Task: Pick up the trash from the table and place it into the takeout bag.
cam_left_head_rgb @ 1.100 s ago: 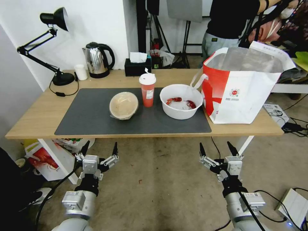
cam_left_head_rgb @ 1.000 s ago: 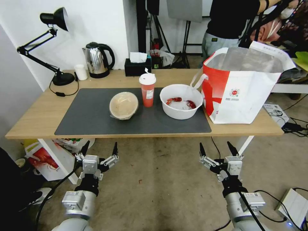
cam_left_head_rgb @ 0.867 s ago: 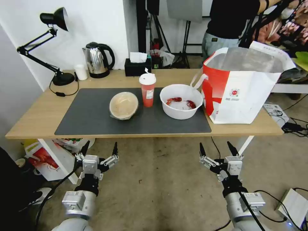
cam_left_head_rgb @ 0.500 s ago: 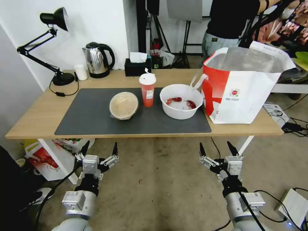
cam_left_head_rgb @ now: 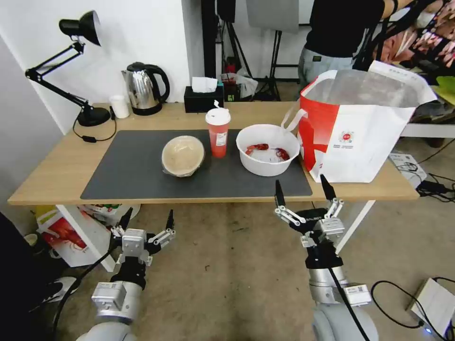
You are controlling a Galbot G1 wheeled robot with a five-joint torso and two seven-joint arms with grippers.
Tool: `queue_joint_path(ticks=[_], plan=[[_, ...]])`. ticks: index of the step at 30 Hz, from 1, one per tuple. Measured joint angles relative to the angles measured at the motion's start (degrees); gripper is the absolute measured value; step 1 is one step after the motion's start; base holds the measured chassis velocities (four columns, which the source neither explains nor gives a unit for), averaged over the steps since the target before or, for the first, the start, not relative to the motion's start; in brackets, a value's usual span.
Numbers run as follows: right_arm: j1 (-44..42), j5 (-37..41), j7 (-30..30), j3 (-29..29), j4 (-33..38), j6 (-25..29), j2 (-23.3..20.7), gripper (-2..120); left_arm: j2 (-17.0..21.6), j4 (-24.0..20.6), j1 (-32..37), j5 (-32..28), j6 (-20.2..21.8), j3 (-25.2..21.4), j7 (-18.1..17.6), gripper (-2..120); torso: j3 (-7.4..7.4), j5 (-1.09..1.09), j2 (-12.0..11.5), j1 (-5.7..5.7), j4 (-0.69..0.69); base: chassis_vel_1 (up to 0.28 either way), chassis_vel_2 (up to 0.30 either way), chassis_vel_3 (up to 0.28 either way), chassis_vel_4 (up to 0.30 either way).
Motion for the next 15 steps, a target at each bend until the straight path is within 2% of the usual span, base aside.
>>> queue_joint_path(ticks=[3,5,6,9,10,11,13,14,15], plan=[[1.02,1.13,-0.81,-0.98,0.08,1.65,-0.5,100,0.0,0.0,0.0,0.0,0.0,0.0,0.0,100,0.0,0.01,0.0,0.0,-0.02,0.0,0.0,0.0,0.0],[3.94,5.01,-1.63,-2.83,1.88,2.17,-3.55,100,0.0,0.0,0.0,0.0,0.0,0.0,0.01,100,0.0,0.0,0.0,0.0,0.02,0.0,0.0,0.0,0.0],[3.94,5.01,-1.63,-2.83,1.88,2.17,-3.55,100,0.0,0.0,0.0,0.0,0.0,0.0,0.01,100,0.0,0.0,0.0,0.0,0.02,0.0,0.0,0.0,0.0],[7.08,9.69,-0.17,-3.86,3.68,-1.99,-9.26,100,0.0,0.0,0.0,0.0,0.0,0.01,0.01,100,0.0,0.01,0.0,0.0,0.0,0.0,0.0,0.0,0.0],[8.69,12.66,1.27,-4.78,4.38,-4.56,-12.92,100,0.01,0.0,0.0,0.0,0.0,0.0,0.01,100,0.0,0.01,0.0,0.0,0.0,0.0,0.0,0.0,0.0],[8.69,12.66,1.27,-4.78,4.38,-4.56,-12.92,100,0.01,0.0,0.0,0.0,0.0,0.0,0.01,100,0.0,0.01,0.0,0.0,0.0,0.0,0.0,0.0,0.0],[11.16,17.85,3.8,-5.69,4.73,-7.8,-18.15,100,-0.01,0.0,0.0,0.0,0.0,0.01,0.01,100,0.0,0.01,0.0,0.0,0.0,0.0,0.0,0.0,0.0],[11.16,17.85,3.8,-5.69,4.73,-7.8,-18.15,100,-0.01,0.0,0.0,0.0,0.0,0.01,0.01,100,0.0,0.01,0.0,0.0,0.0,0.0,0.0,0.0,0.0],[13.36,21.91,5.34,-5.93,4.65,-9.79,-21.93,100,0.01,0.0,0.0,0.0,0.0,0.01,0.01,100,0.0,0.02,0.0,0.0,-0.01,0.0,0.0,0.0,0.0]])
